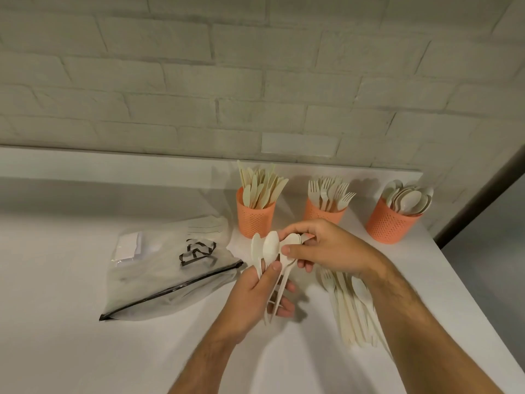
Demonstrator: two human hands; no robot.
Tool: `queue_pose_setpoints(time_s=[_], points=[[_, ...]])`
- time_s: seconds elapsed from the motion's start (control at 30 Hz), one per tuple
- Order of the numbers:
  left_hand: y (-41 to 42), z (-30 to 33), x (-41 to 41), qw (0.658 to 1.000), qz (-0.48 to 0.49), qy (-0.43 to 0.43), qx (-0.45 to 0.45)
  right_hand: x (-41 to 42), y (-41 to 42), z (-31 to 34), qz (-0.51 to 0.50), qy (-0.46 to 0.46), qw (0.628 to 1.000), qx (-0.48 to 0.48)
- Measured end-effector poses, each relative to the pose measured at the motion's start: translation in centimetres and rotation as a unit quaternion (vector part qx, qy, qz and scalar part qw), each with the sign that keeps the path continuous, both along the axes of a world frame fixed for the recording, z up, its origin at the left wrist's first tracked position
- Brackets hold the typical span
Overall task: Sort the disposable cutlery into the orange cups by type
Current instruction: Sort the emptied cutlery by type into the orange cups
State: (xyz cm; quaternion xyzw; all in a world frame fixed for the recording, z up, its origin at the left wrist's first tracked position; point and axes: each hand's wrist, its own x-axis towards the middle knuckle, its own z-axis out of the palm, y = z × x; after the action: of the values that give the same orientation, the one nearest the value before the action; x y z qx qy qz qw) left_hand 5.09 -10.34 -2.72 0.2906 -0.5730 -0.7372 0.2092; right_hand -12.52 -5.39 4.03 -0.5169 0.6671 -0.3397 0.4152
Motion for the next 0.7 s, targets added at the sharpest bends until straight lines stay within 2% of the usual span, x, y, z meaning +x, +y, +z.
queue_pose_setpoints(time_s=[0.13,0.2,0.27,0.37,0.43,0.57,0.63,0.7], points=[[0.3,-0.1,-0.5,0.981,0.003,-0.074,-0.178,1.3,0.0,-0.3,-0.026,0.028,0.999,-0.029],[0.3,-0.2,-0.6,0.972,-0.009,-0.084,-0.221,1.4,0.1,-0.3,-0.024,0.026,0.999,-0.037],[0.2,-0.2,-0.4,0.972,-0.036,-0.081,-0.217,0.9,0.3,-0.1,-0.010,0.010,1.000,-0.025],[0.2,0.4,0.0,0.988,-0.087,-0.043,-0.119,0.3,0.5,0.1,0.018,-0.021,1.000,-0.010],[0.1,0.6,0.0,0.989,-0.116,-0.047,-0.081,0.1,0.6,0.4,0.041,-0.026,0.999,-0.009],[-0.2,0.8,-0.6,0.982,-0.129,-0.098,-0.094,0.0,0.8,0.4,0.061,0.011,0.998,0.002],[-0.4,0.9,-1.0,0.979,-0.121,-0.120,-0.115,0.3,0.7,0.2,0.033,0.028,0.999,-0.028],[-0.4,0.7,-1.2,0.979,-0.110,-0.127,-0.113,0.4,0.6,-0.1,-0.018,0.003,0.996,-0.082]])
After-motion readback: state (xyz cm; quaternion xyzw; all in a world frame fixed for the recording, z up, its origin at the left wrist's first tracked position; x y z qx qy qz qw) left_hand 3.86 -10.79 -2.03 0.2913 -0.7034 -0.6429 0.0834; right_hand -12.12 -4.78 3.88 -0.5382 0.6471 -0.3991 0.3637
